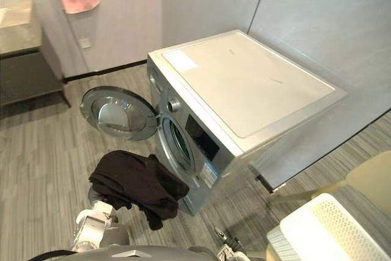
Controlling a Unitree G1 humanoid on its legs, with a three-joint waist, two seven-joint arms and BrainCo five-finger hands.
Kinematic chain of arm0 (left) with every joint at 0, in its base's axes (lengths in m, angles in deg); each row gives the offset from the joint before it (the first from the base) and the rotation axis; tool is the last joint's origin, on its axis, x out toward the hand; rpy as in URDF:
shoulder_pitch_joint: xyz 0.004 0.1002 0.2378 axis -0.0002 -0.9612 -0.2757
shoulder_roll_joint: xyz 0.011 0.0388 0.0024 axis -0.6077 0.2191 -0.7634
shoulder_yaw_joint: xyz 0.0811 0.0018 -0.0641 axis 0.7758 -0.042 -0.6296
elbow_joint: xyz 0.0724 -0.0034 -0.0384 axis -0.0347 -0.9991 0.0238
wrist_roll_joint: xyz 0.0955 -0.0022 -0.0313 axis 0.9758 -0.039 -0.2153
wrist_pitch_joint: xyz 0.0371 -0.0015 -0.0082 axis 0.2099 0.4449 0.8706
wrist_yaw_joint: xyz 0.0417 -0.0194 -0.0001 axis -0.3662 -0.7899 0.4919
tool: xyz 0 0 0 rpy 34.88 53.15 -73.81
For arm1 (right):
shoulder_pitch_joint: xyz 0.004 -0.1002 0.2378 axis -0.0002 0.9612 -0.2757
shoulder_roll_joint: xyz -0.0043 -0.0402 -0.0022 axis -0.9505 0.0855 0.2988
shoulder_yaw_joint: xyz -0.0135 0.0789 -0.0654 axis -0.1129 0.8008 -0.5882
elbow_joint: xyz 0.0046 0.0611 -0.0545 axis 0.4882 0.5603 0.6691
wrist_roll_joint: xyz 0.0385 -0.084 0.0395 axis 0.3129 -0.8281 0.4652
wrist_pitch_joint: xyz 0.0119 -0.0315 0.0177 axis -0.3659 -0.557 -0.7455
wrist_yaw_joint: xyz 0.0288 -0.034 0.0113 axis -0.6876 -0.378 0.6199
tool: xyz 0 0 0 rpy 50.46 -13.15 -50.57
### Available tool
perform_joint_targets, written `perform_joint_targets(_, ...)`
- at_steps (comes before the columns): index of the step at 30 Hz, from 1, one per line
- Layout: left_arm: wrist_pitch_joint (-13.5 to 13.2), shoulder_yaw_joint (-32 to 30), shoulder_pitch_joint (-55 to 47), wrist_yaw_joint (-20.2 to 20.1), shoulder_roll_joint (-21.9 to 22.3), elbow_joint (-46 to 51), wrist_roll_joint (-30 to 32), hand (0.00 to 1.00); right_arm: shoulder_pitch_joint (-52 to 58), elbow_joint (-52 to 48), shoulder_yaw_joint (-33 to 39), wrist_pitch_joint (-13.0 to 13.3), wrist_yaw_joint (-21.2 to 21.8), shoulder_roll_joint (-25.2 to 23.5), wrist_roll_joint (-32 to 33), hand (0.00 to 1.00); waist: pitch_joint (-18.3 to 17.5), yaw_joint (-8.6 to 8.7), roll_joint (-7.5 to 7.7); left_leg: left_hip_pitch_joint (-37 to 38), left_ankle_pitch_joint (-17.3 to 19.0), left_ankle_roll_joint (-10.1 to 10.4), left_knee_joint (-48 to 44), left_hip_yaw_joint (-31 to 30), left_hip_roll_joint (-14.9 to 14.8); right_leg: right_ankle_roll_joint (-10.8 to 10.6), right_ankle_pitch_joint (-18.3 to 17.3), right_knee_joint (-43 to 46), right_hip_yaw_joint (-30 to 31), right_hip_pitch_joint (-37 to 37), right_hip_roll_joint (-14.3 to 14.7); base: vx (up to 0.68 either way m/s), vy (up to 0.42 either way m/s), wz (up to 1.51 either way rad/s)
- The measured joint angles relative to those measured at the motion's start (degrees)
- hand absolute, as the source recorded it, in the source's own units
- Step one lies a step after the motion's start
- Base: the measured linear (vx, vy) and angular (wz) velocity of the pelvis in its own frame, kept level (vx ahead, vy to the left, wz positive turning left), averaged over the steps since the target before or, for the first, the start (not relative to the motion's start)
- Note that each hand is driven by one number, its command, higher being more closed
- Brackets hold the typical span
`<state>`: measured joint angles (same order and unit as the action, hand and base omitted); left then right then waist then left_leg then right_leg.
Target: Pick up the laundry basket with both hands and put the clothes into the washing machine.
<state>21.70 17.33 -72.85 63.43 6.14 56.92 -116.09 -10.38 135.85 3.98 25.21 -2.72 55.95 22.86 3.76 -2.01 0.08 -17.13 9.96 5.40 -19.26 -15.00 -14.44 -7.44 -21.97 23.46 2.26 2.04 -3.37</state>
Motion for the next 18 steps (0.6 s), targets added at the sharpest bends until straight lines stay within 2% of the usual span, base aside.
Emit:
perform_joint_targets(1,0.1,0.0,-0.1,0.0,0.1,-0.9,0.0,1.00,0.6,0.1,0.7,0.0,0.0,0.4,0.0,0.00,-0.6,-0.15,-0.84,0.2,-0.8,1.3,-0.4,0.4,0.2,-1.1,-0.8,0.3,1.1,0.3,-0.4,0.44,0.818,-1.15)
perform_joint_targets(2,0.3,-0.5,0.0,0.0,-1.7,-3.1,0.0,1.00,1.3,1.4,3.3,-0.1,0.0,-1.2,0.1,0.00,-2.1,-0.27,1.60,-1.0,-2.3,7.3,-6.5,3.7,4.2,-3.0,-2.3,0.9,5.2,0.1,-4.6,0.37,0.685,-0.84)
perform_joint_targets(3,0.3,-0.5,0.2,0.0,-3.8,-3.9,0.0,1.00,2.4,2.5,4.7,-0.2,0.2,-3.0,0.1,0.00,-3.7,1.27,4.69,-1.1,-0.6,6.1,-7.8,5.4,7.0,-2.8,-1.0,1.2,7.2,0.0,-7.7,0.40,0.637,-0.58)
perform_joint_targets(4,0.4,-0.3,0.8,0.0,-4.8,-4.4,0.1,1.00,2.7,3.0,5.4,-0.3,0.2,-3.8,0.1,0.00,-4.3,2.07,5.61,-1.6,-0.2,5.3,-9.1,6.1,8.2,-2.5,0.6,1.6,8.3,-0.4,-8.8,0.31,0.428,-0.10)
perform_joint_targets(5,0.5,0.1,1.9,0.0,-5.7,-4.9,0.2,1.00,3.0,3.6,6.9,-0.3,0.2,-4.6,0.1,0.00,-4.4,2.64,5.81,-1.8,0.9,3.9,-10.6,7.3,9.0,-2.0,4.0,2.9,10.1,-1.6,-9.3,0.39,0.609,-0.36)
perform_joint_targets(6,0.4,0.3,3.4,0.0,-6.5,-4.9,0.7,1.00,2.9,4.0,9.2,-0.2,0.4,-5.0,0.7,0.00,-4.5,2.70,5.24,-1.2,1.7,2.5,-10.3,9.8,9.0,0.4,10.7,6.2,11.4,-5.4,-9.4,0.33,0.604,-0.65)
perform_joint_targets(7,0.3,0.3,4.1,0.0,-6.7,-4.9,0.9,1.00,2.9,4.1,10.0,-0.1,0.3,-4.8,1.0,0.00,-4.3,2.70,4.50,-0.1,2.0,1.4,-9.1,11.6,8.7,1.7,15.4,7.9,9.9,-7.5,-9.8,0.23,0.468,-0.78)
perform_joint_targets(8,0.1,0.2,4.3,0.0,-6.9,-4.9,1.1,1.00,2.9,4.2,10.8,-0.1,0.3,-4.8,1.2,0.00,-4.3,2.70,4.19,0.9,1.7,0.5,-7.8,13.2,8.6,2.6,17.5,9.1,7.2,-8.6,-10.7,0.16,0.393,-0.91)
perform_joint_targets(9,-0.2,0.0,3.9,0.0,-7.5,-4.8,1.3,1.00,2.9,4.1,11.9,-0.1,0.4,-4.8,1.2,0.00,-4.2,2.86,3.97,5.1,0.8,-1.1,-3.2,17.0,8.7,4.9,17.4,13.2,-2.2,-10.7,-13.2,0.16,0.349,-0.87)
perform_joint_targets(10,-0.3,-0.1,3.5,0.0,-7.6,-4.8,1.3,1.00,3.1,4.1,11.9,-0.2,0.4,-4.7,1.2,0.00,-4.1,2.93,3.83,7.2,0.3,-1.7,-1.4,18.3,8.9,5.0,16.1,14.5,-6.1,-11.0,-13.7,0.18,0.342,-1.19)
perform_joint_targets(11,-0.5,-0.1,2.7,0.0,-7.4,-4.8,1.3,1.00,3.4,3.6,11.9,-0.1,0.4,-4.7,1.2,0.00,-3.7,2.89,3.25,11.1,-0.3,-2.6,1.5,21.6,9.0,4.2,13.0,16.2,-12.8,-10.8,-13.5,0.11,0.158,-1.02)
perform_joint_targets(12,-0.6,-0.1,2.3,0.0,-7.3,-4.7,1.3,1.00,3.4,3.0,11.7,-0.1,0.4,-4.7,1.1,0.00,-3.5,2.71,2.98,13.0,-0.4,-2.9,2.8,23.5,9.0,3.7,11.4,16.9,-15.0,-10.8,-12.6,0.11,0.167,-1.56)
perform_joint_targets(13,-0.7,-0.2,2.2,0.0,-6.7,-4.7,1.3,1.00,3.4,1.9,11.6,-0.1,0.6,-4.6,1.0,0.00,-3.4,2.55,2.30,15.5,-0.6,-3.1,4.6,27.8,9.0,2.6,8.3,16.6,-17.9,-11.3,-8.8,0.05,0.095,-1.28)
perform_joint_targets(14,-0.8,-0.2,2.3,0.0,-6.5,-4.6,1.3,1.00,3.4,1.7,11.6,0.0,0.8,-4.6,1.0,0.00,-3.4,2.76,2.17,15.8,-0.5,-3.2,4.7,29.3,9.0,2.8,7.8,15.1,-19.7,-11.1,-7.5,0.04,0.075,-1.45)
perform_joint_targets(15,-0.8,-0.2,2.7,0.0,-5.3,-4.8,1.3,1.00,3.3,1.6,10.8,0.0,1.3,-4.2,1.0,0.00,-3.3,2.92,1.84,16.2,-0.5,-3.3,5.1,31.7,9.5,3.7,6.3,9.4,-24.0,-9.5,-7.1,0.02,0.015,-1.22)
perform_joint_targets(16,-0.8,-0.2,3.3,0.0,-4.1,-5.1,1.3,1.00,3.2,1.2,10.2,0.0,1.6,-4.0,1.0,0.00,-3.2,2.55,1.53,17.3,-1.0,-3.3,6.9,34.1,9.4,3.8,6.4,3.3,-24.5,-7.4,-5.5,-0.01,0.004,-1.17)
perform_joint_targets(17,-0.8,-0.2,3.8,0.0,-3.4,-5.4,1.2,1.00,3.2,0.7,9.4,0.0,1.6,-3.6,1.0,0.00,-2.8,2.64,0.85,17.3,-1.5,-3.1,8.2,34.8,9.5,4.8,6.7,0.7,-24.4,-6.6,-4.8,-0.08,-0.010,-0.85)
perform_joint_targets(18,-0.5,0.6,4.0,-0.1,-2.2,-6.0,1.2,1.00,3.2,0.1,8.7,0.0,1.7,-2.9,0.9,0.00,-2.6,3.14,-0.44,17.8,-2.6,-3.2,10.5,35.3,9.6,6.2,7.9,-3.0,-23.5,-6.0,-3.5,-0.09,0.000,-0.34)
